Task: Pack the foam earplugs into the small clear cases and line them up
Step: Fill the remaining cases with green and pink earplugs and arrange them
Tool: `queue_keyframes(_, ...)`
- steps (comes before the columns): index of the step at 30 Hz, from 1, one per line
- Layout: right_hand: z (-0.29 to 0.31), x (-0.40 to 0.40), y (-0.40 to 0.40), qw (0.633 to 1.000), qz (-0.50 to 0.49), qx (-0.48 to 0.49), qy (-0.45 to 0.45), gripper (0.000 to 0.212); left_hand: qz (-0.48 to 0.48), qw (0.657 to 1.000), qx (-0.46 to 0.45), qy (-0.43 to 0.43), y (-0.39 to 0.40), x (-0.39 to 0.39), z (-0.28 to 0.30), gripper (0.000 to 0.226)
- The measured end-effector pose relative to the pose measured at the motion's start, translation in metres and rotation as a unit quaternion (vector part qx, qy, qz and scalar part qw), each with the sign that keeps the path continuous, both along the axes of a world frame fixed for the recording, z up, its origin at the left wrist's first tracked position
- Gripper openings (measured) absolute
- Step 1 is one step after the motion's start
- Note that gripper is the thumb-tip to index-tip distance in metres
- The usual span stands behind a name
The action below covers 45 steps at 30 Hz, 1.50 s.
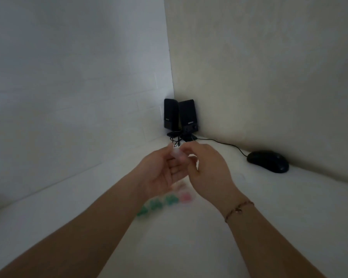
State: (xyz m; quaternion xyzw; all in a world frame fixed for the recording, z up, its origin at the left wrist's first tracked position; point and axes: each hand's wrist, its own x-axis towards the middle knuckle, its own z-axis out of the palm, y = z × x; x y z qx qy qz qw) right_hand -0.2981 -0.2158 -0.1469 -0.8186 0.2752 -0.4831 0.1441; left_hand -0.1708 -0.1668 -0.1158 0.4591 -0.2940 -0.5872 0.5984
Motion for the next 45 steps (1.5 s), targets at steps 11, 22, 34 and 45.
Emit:
queue_keyframes(11, 0.003, 0.033, 0.074, 0.972, 0.166, -0.094, -0.134, 0.02, -0.028, 0.997, -0.013, 0.071, 0.122, 0.042, 0.013, 0.039)
queue_keyframes(22, 0.005, 0.038, 0.096, 0.959, 0.183, -0.201, -0.086, 0.019, 0.015, 0.997, -0.053, 0.062, 0.161, 0.049, 0.005, 0.042)
queue_keyframes(34, 0.001, 0.041, 0.102, 0.971, 0.177, -0.128, -0.101, 0.021, 0.0, 0.993, -0.036, 0.114, 0.16, 0.031, 0.003, 0.049)
queue_keyframes(45, 0.005, 0.039, 0.099, 0.974, 0.124, -0.171, -0.086, 0.02, 0.116, 0.988, -0.055, 0.086, 0.153, 0.035, 0.003, 0.059)
